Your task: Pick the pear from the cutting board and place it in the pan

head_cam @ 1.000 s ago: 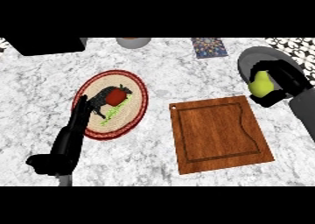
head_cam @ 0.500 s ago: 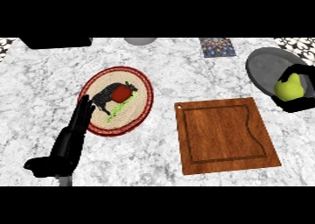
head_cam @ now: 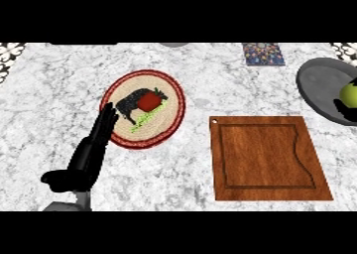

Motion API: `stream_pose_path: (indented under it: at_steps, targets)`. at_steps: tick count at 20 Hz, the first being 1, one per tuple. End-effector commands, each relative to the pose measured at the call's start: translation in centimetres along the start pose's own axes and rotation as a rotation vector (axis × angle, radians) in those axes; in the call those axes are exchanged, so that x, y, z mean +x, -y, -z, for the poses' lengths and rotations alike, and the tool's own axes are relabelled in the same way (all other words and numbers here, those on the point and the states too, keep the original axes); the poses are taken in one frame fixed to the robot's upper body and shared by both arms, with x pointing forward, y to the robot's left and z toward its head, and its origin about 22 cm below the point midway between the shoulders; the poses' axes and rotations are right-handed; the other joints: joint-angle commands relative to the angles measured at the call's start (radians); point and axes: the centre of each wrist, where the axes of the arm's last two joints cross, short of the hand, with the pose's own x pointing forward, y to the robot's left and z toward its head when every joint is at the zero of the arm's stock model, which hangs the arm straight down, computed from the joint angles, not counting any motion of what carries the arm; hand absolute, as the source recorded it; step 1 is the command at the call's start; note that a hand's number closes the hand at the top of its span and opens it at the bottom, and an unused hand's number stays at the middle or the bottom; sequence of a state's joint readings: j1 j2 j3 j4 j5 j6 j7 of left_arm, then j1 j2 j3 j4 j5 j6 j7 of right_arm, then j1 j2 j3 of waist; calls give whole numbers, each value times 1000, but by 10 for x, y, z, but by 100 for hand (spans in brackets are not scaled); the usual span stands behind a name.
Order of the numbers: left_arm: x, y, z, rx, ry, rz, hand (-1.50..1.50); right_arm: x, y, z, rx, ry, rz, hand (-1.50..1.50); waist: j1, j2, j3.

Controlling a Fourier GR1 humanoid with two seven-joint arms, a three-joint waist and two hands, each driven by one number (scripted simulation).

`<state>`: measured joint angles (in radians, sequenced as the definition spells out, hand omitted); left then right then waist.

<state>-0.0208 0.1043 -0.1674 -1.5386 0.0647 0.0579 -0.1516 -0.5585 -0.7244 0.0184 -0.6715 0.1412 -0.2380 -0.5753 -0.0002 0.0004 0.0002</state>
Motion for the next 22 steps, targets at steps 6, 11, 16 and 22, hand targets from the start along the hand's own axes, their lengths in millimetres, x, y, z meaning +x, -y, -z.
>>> stream_pose_path:
  at_steps: [6,11,16,22]
  targets:
    - [13,11,6,-45,10,-10,0,-10,5,24,-247,-46,22,150,48,15,3]
    - [19,28,15,-77,44,-3,0,-27,13,10,-261,-45,0,150,71,30,7]
    - [17,22,17,-87,55,-1,0,-29,36,14,-105,-201,-20,150,97,40,4]
    - [29,32,27,-110,66,0,0,-27,3,11,262,-254,-8,-150,127,46,8]
